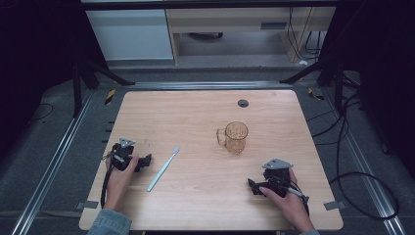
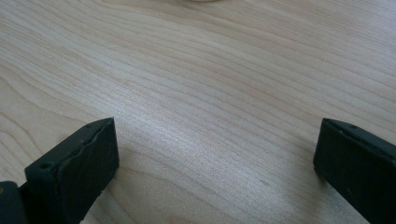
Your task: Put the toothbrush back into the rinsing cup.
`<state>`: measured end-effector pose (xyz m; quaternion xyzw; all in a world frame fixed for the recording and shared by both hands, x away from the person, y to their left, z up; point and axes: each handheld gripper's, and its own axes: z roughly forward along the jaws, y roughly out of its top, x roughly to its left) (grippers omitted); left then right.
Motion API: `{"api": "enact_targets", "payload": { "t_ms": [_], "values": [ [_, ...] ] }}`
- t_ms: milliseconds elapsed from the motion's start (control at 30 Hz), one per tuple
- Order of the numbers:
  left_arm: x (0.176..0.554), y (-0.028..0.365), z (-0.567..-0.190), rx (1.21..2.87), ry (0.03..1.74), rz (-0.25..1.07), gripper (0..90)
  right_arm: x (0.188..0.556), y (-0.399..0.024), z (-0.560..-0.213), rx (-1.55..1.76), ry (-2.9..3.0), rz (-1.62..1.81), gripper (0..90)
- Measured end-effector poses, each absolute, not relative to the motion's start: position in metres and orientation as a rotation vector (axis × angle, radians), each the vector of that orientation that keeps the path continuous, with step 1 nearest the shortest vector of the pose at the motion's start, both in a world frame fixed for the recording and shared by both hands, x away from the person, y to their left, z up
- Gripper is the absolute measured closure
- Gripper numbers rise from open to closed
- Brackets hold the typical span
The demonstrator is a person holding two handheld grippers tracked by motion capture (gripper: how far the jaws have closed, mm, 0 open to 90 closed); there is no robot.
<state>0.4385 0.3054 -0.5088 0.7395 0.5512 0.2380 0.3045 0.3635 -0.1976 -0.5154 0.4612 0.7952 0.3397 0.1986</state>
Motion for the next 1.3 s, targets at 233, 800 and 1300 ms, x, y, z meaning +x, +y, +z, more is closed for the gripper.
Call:
{"api": "enact_targets", "payload": {
  "t_ms": [233, 800, 1300],
  "values": [
    [0.433, 0.309, -0.504, 1.899, 1.424, 0.667, 4.6, 0.363, -0.198, -0.515, 1.290, 2.225, 0.950, 0.4],
    [0.418, 0.310, -0.492, 1.867, 1.411, 0.645, 5.0, 0.364, -0.198, -0.515, 1.289, 2.225, 0.950, 0.4],
    [0.409, 0.297, -0.476, 1.978, 1.376, 0.609, 4.0, 0.363, -0.198, -0.515, 1.290, 2.225, 0.950, 0.4]
  ]
}}
